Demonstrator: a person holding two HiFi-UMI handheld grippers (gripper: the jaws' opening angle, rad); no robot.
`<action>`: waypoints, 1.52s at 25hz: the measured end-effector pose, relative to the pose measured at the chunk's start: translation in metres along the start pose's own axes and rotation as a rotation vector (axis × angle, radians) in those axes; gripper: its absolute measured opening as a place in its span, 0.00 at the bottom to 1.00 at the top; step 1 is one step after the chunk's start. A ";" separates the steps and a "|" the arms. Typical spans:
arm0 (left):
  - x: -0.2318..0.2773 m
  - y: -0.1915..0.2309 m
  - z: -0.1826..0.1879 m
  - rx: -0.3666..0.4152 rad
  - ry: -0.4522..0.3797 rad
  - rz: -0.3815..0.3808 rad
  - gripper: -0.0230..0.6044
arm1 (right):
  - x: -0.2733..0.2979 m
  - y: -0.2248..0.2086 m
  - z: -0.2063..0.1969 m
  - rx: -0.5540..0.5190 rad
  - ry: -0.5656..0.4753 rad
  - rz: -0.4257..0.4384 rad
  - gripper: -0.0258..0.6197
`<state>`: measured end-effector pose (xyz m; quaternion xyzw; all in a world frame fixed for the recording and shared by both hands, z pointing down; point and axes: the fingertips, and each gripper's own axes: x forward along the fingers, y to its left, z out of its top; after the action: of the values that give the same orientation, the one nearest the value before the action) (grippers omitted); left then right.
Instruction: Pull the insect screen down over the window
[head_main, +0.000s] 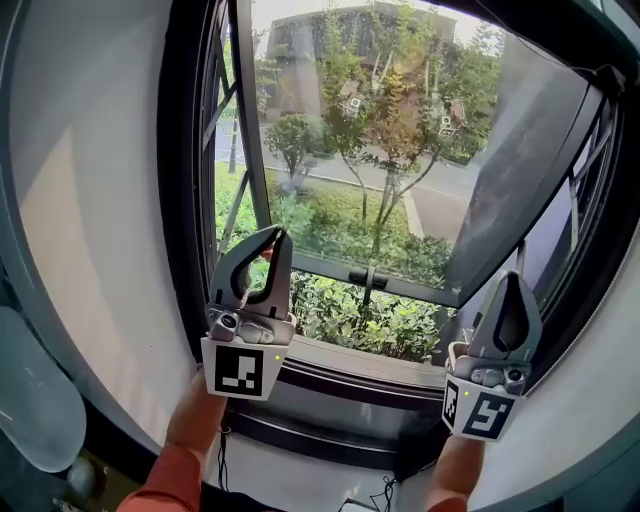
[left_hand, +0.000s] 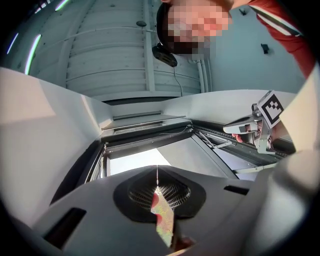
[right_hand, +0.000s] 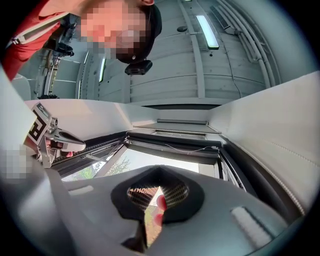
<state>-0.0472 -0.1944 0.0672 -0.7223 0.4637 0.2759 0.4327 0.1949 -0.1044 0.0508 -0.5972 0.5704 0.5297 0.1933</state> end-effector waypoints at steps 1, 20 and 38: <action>0.003 0.001 0.002 -0.002 -0.006 0.001 0.05 | 0.003 -0.001 0.002 -0.005 -0.005 0.005 0.05; 0.105 0.038 0.039 0.063 -0.057 -0.028 0.05 | 0.111 -0.051 0.033 -0.167 -0.051 0.062 0.05; 0.215 0.069 0.088 0.482 -0.062 -0.041 0.05 | 0.225 -0.092 0.059 -0.580 0.028 0.074 0.06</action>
<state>-0.0196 -0.2230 -0.1724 -0.5988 0.4880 0.1705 0.6118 0.2040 -0.1369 -0.1974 -0.6136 0.4193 0.6690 -0.0129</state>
